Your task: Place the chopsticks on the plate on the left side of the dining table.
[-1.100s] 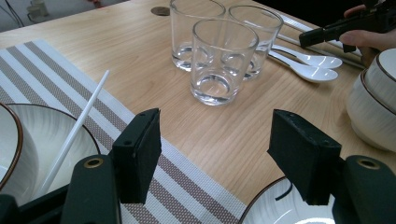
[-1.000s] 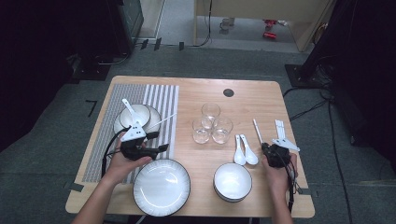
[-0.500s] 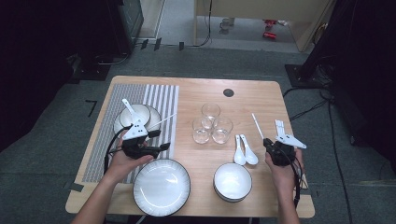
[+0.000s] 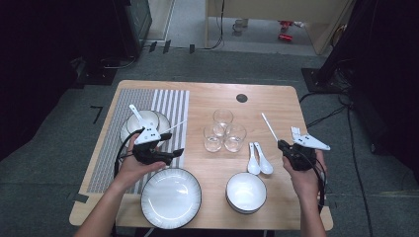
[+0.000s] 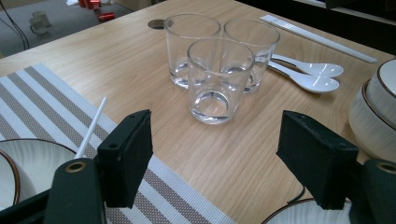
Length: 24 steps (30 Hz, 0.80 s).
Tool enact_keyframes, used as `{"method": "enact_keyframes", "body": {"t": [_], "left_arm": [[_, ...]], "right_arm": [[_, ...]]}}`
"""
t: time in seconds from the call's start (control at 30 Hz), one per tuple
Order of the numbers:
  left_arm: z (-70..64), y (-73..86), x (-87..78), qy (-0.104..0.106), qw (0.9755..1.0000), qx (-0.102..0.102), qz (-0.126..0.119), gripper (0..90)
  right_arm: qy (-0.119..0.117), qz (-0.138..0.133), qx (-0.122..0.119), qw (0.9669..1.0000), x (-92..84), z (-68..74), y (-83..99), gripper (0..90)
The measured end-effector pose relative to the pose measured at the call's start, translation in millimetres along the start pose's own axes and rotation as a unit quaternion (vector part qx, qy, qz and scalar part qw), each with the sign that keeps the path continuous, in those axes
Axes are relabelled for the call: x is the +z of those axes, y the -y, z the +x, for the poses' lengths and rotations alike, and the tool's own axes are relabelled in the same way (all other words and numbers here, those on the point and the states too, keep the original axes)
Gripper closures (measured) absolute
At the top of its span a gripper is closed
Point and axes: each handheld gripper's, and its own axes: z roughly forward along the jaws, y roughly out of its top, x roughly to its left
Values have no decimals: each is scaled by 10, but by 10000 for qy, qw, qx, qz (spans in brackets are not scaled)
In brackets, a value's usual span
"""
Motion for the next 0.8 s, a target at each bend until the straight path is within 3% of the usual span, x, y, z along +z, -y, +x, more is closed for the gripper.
{"method": "enact_keyframes", "body": {"t": [0.37,0.8], "left_arm": [[-42,-160,30,25,9999,149,-31,223],[-124,-262,137,89,9994,341,30,222]], "right_arm": [[-396,-95,-323,9986,-48,148,-194,865],[-813,-82,-699,9942,-14,379,-361,865]]}}
